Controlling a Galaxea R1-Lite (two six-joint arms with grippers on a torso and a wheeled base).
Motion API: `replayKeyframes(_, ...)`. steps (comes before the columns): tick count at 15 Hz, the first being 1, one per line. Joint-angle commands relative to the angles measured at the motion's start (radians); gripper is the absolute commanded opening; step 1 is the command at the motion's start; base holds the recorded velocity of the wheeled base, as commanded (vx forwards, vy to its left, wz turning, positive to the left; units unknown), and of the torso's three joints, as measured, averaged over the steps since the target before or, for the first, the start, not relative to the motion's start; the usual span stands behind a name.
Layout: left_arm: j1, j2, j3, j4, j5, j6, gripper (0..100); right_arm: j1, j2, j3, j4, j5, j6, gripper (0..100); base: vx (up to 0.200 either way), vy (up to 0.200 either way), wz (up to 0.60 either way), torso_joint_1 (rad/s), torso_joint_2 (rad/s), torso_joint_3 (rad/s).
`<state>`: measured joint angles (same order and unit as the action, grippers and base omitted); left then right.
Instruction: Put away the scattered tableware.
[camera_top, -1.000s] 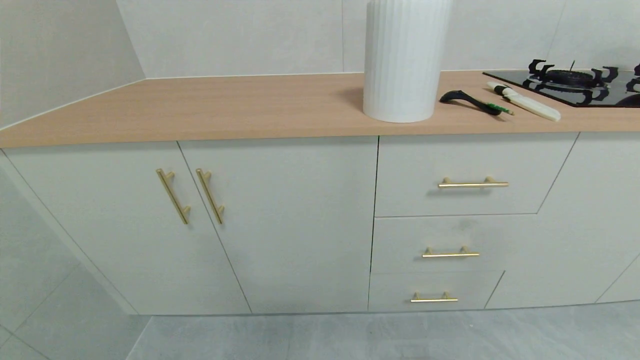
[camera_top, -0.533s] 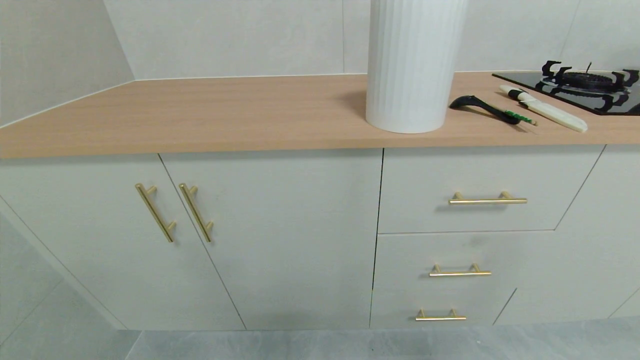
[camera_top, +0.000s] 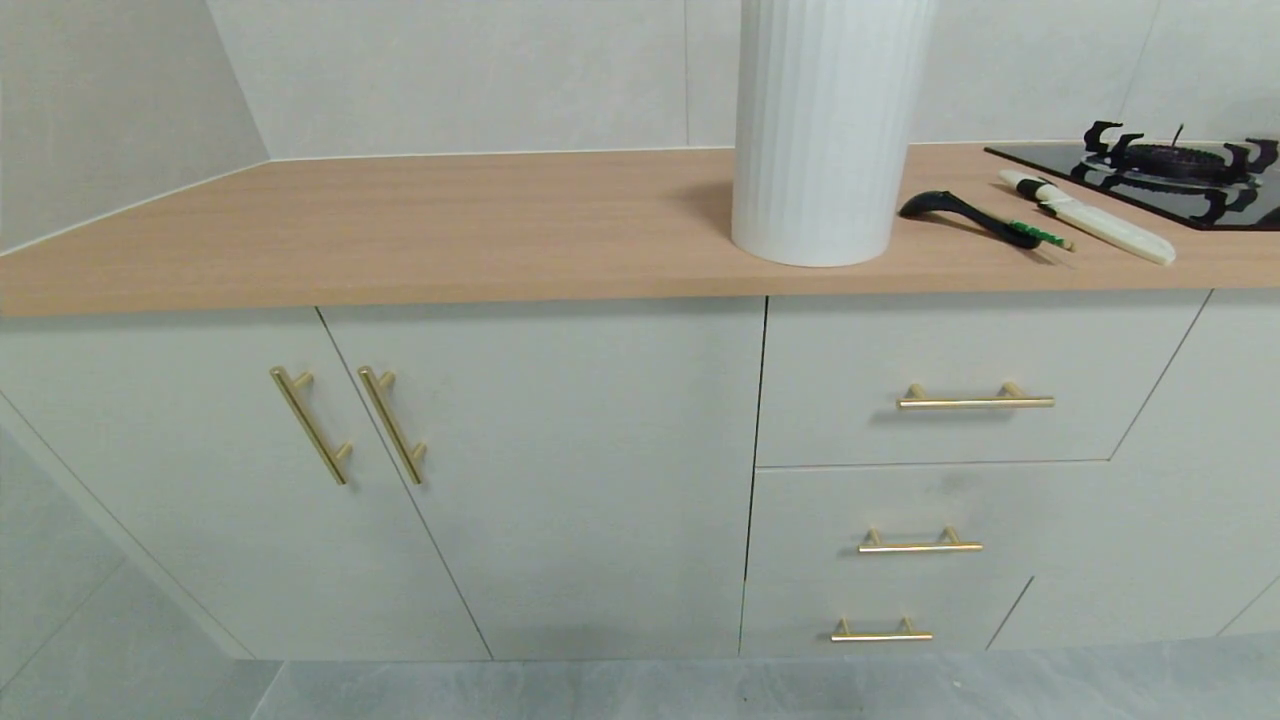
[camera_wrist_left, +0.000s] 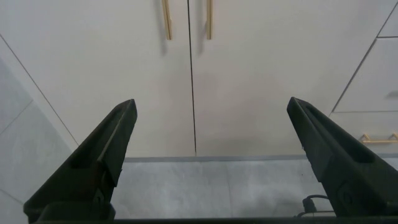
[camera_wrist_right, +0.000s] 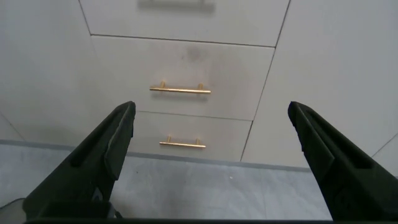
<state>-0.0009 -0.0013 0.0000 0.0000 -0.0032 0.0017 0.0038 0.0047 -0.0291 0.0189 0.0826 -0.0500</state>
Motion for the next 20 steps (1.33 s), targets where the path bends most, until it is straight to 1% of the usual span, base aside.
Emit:
replayKeyframes(1,0.001,0.001,0.0,0.0,0.0,0.0,100,0.035,0.124,-0.224,-0.014,0.051,0.059,100,0.0,0.0,0.0,0.0,0.0,0.0)
replayKeyframes(3,-0.001,0.001,0.0,0.0,0.0,0.0,100,0.053,0.273,-0.256,-0.007,0.06,0.053,100,0.0,0.0,0.0,0.0,0.0,0.0)
replayKeyframes(4,-0.001,0.001,0.0,0.0,0.0,0.0,100,0.059,0.382,-0.27,-0.011,0.089,0.041,100,0.0,0.0,0.0,0.0,0.0,0.0)
replayKeyframes(5,0.001,0.001,0.0,0.0,0.0,0.0,100,0.059,0.434,-0.281,-0.011,0.098,0.041,100,0.0,0.0,0.0,0.0,0.0,0.0)
replayKeyframes(8,-0.001,0.001,0.0,0.0,0.0,0.0,100,0.062,0.661,-0.304,-0.019,0.105,0.025,100,0.0,0.0,0.0,0.0,0.0,0.0)
replayKeyframes(9,-0.001,0.001,0.0,0.0,0.0,0.0,100,0.091,0.75,-0.302,-0.034,0.105,0.029,100,0.0,0.0,0.0,0.0,0.0,0.0)
replayKeyframes(10,0.001,0.001,0.0,0.0,0.0,0.0,100,0.12,0.827,-0.304,-0.053,0.102,0.036,100,0.0,0.0,0.0,0.0,0.0,0.0)
replayKeyframes(14,0.001,0.001,0.0,0.0,0.0,0.0,100,0.128,1.141,-0.308,-0.182,0.1,0.025,100,0.0,0.0,0.0,0.0,0.0,0.0)
replayKeyframes(17,-0.001,0.001,0.0,0.0,0.0,0.0,100,0.154,1.342,-0.379,-0.241,0.094,0.006,100,0.0,0.0,0.0,0.0,0.0,0.0)
replayKeyframes(19,-0.001,0.001,0.0,0.0,0.0,0.0,100,0.177,1.476,-0.43,-0.317,0.086,0.007,100,0.0,0.0,0.0,0.0,0.0,0.0)
replayKeyframes(20,0.001,0.001,0.0,0.0,0.0,0.0,100,0.179,1.511,-0.443,-0.332,0.082,0.006,100,0.0,0.0,0.0,0.0,0.0,0.0)
